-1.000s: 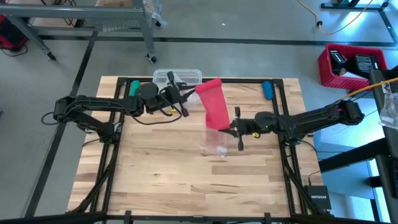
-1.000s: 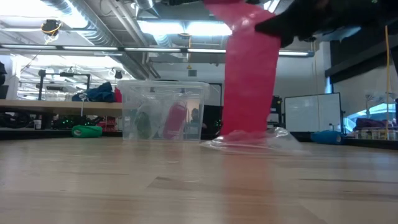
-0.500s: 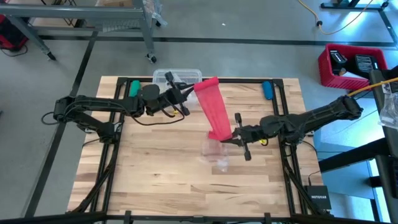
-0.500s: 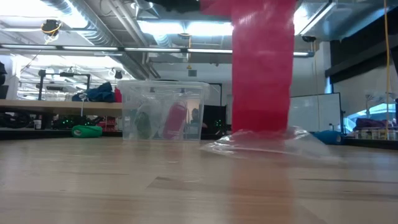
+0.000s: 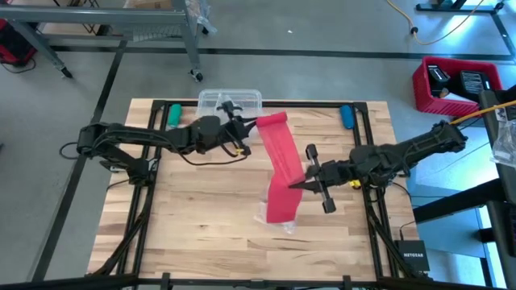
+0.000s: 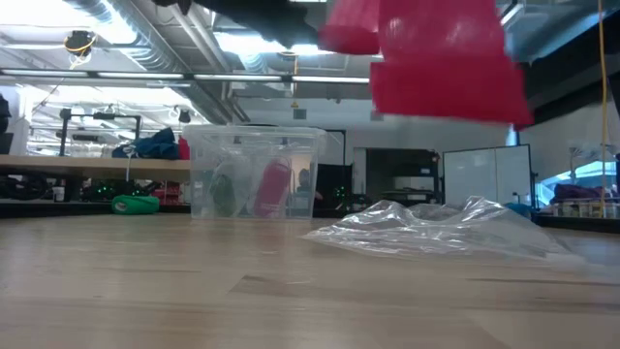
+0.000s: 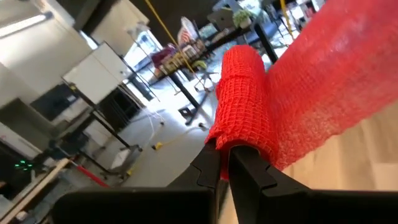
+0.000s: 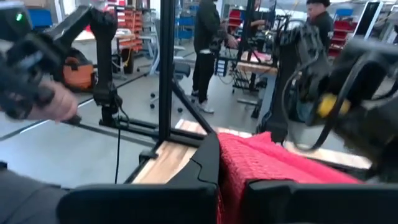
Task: Roll bandage
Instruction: Roll the red bandage
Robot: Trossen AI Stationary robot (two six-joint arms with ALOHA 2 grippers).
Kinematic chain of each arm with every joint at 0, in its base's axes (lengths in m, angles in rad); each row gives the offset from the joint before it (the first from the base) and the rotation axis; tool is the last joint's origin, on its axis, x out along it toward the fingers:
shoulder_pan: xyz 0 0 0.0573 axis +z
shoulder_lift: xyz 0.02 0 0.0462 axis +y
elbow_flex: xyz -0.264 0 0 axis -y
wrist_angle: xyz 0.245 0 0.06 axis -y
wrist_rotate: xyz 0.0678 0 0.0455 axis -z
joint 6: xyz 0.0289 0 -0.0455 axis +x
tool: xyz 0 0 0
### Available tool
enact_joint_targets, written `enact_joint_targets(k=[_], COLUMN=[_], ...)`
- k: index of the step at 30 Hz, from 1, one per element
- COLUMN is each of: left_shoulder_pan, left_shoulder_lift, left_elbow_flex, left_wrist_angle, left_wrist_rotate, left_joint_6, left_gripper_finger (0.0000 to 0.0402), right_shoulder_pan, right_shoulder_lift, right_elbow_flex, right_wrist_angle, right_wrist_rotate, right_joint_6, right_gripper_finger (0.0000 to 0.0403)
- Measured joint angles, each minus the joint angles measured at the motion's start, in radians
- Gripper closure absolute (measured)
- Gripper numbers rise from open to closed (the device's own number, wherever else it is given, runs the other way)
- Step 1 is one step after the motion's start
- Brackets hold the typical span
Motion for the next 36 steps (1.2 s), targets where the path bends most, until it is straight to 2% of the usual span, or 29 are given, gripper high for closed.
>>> enact_joint_targets(k=[6,13,16,27,36], left_shoulder_pan=[-0.053,-0.127,-0.153,-0.235,-0.287], left_shoulder_lift=[0.066,0.118,0.133,0.155,0.157], left_elbow_flex=[0.0,0.001,0.002,0.002,0.0], left_wrist_angle=[-0.001,-0.028,-0.03,-0.057,-0.063], left_wrist_rotate=[-0.001,-0.005,-0.003,0.005,0.011], left_joint_6=[0.004,0.03,0.046,0.082,0.141], left_gripper_finger=[0.0389,0.0389,0.0389,0.0389,0.0389], right_shoulder_pan=[0.0,-0.007,-0.04,-0.28,-0.495], right_shoulder_lift=[0.041,0.051,0.051,0.049,0.061], right_elbow_flex=[0.092,0.23,0.277,0.308,0.31], right_wrist_angle=[-0.003,-0.097,-0.11,-0.121,-0.248], right_wrist_rotate=[0.008,0.143,0.163,0.137,0.077], right_joint_6=[-0.014,-0.079,-0.079,-0.047,0.023], right_gripper_finger=[0.0396,0.0396,0.0396,0.0395,0.0395])
